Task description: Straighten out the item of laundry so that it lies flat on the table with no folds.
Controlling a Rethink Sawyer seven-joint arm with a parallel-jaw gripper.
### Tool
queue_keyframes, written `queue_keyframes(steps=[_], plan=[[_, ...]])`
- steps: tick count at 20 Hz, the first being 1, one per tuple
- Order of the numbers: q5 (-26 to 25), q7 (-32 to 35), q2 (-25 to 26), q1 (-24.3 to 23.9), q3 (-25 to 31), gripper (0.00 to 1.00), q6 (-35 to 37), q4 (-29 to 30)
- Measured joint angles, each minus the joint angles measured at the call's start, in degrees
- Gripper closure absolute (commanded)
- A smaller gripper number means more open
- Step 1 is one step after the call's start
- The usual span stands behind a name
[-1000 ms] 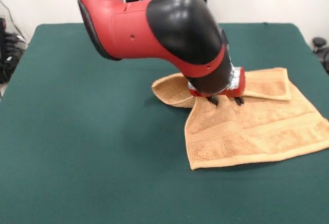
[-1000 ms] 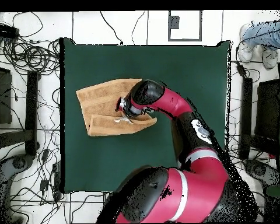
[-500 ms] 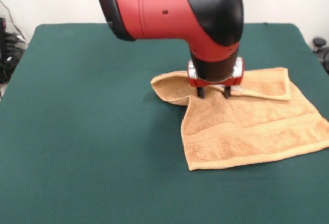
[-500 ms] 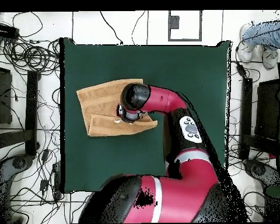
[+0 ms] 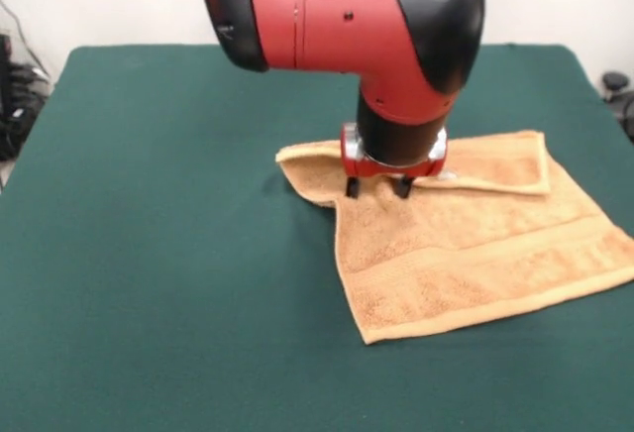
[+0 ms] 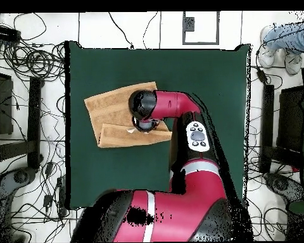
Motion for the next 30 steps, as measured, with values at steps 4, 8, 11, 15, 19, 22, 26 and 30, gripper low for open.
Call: queue_keyframes(steps=[4,8,11,15,19,22,26,30], plan=[[2.56,0.00,1.37,-1.10,0.07,0.00,2.68,-1.28],[7.04,0.00,2.38,-3.16,0.29,0.00,5.89,-1.59],[9.49,0.00,3.12,-4.66,0.31,0.00,7.47,-1.59],[11.97,0.00,4.10,-5.83,0.32,0.00,8.04,-1.58],[15.14,0.00,4.37,-6.79,0.32,0.00,8.66,-0.68],[16.58,0.00,4.53,-7.24,0.32,0.00,8.96,0.01],[19.38,0.00,4.75,-8.10,0.38,0.00,9.10,1.91],[23.13,0.00,4.94,-9.13,0.92,0.00,9.16,4.70]])
